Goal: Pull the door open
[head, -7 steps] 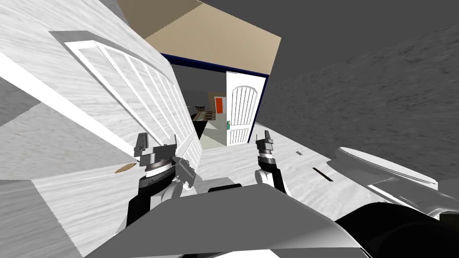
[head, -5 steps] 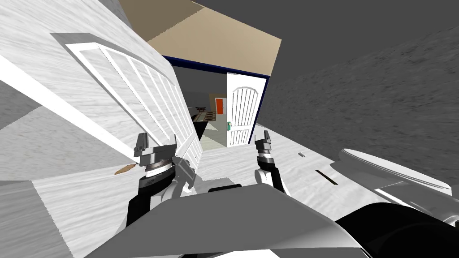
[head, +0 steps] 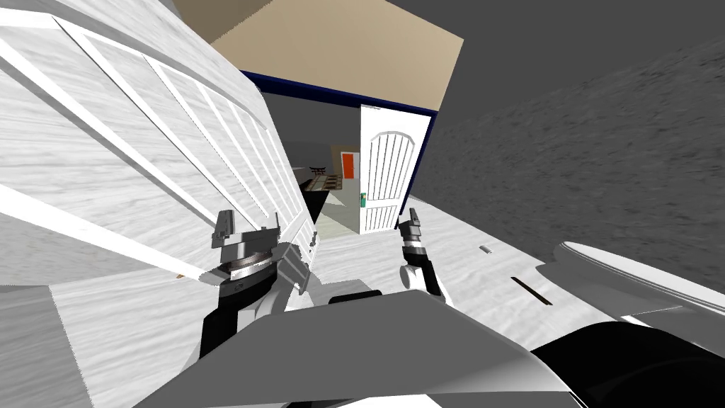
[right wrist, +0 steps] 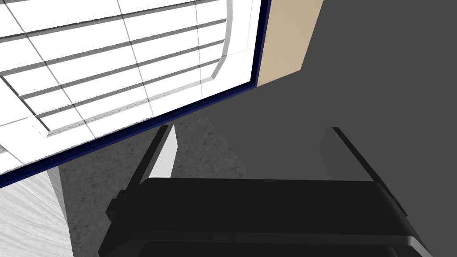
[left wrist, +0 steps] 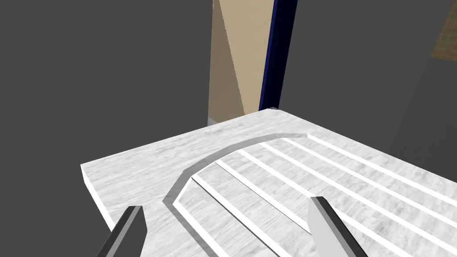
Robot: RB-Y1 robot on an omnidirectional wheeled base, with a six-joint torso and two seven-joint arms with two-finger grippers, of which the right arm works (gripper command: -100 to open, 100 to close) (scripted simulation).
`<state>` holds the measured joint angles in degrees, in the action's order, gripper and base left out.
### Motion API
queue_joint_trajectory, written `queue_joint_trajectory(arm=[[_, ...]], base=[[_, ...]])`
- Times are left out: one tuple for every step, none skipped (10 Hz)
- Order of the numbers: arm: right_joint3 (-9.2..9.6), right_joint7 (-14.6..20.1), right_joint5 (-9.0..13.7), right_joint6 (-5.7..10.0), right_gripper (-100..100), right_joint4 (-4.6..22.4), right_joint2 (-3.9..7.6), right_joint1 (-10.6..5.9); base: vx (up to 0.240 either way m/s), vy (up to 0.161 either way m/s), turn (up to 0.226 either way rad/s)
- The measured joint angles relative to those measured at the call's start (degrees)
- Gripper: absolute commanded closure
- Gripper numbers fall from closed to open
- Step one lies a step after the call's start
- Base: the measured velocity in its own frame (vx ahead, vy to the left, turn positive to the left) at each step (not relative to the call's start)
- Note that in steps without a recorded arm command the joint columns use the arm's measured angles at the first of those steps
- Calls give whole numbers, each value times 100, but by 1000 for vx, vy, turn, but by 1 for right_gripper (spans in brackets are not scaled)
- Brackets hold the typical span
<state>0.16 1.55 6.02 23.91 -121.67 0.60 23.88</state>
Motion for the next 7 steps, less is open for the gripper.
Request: queue_joint_trajectory(arm=[[8, -5, -10, 7, -100, 111, 25, -38], [10, -6, -19, 3, -100, 204, 46, -83], [-4, 3, -18, -26, -100, 278, 82, -126], [-3, -1, -31, -31, -100, 413, 96, -198], [-8, -11, -43, -54, -100, 534, 109, -285], [-4, -18, -55, -71, -100, 642, 123, -342], [-16, -12, -58, -79, -100, 764, 155, -402]], base=[[83, -6, 29], [83, -8, 30], [87, -4, 28], [92, -12, 26], [91, -4, 33], [89, 3, 32], [118, 0, 32]])
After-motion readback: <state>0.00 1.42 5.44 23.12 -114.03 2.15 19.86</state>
